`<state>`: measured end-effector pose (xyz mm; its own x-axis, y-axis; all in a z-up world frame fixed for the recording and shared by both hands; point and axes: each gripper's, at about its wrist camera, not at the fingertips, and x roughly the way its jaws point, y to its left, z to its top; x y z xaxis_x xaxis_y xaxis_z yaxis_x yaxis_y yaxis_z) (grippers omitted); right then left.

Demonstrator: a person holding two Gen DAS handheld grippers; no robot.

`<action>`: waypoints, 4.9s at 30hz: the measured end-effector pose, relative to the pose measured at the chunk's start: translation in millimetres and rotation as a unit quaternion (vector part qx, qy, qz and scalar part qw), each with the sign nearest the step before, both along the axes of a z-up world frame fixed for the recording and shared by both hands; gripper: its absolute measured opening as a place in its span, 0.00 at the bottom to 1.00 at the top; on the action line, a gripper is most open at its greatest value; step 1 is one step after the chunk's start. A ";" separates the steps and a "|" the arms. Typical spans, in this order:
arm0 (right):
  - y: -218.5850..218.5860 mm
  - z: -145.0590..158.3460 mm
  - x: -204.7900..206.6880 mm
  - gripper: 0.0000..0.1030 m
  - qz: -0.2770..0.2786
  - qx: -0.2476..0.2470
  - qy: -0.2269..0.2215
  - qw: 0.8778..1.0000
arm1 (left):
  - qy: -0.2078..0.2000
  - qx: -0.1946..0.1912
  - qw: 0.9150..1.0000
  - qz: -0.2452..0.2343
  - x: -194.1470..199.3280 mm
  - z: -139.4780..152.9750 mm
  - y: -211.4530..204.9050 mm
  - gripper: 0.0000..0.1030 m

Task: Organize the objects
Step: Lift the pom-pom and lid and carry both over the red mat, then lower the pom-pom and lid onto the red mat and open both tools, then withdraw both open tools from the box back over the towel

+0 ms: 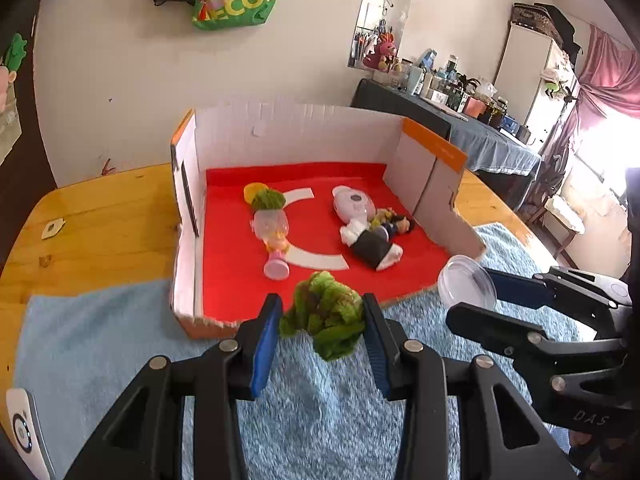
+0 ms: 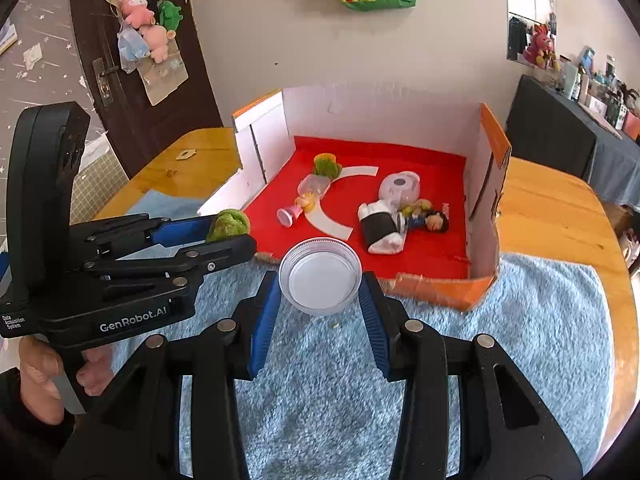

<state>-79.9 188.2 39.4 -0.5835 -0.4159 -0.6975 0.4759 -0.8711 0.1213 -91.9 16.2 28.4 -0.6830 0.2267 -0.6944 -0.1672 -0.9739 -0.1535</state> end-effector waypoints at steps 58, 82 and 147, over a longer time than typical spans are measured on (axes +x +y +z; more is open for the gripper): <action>-13.8 -56.3 -98.1 0.38 -0.014 0.061 -0.073 0.995 | -0.093 -0.016 0.996 -0.006 -95.5 -52.9 -4.2 0.41; -12.5 -58.7 -95.2 0.38 -0.016 0.054 -0.075 0.996 | -0.084 -0.021 0.996 0.007 -98.9 -54.5 -3.3 0.44; 0.8 -20.9 -12.0 0.82 -0.039 0.035 -0.014 0.999 | 0.012 -0.063 0.995 0.077 -2.9 -9.8 -13.8 1.00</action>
<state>-91.9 188.9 18.6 -0.5929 -0.3199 -0.7391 0.4035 -0.9122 0.0711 -94.8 2.3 18.5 -0.7192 0.0311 -0.6942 -0.0168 -0.9995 -0.0273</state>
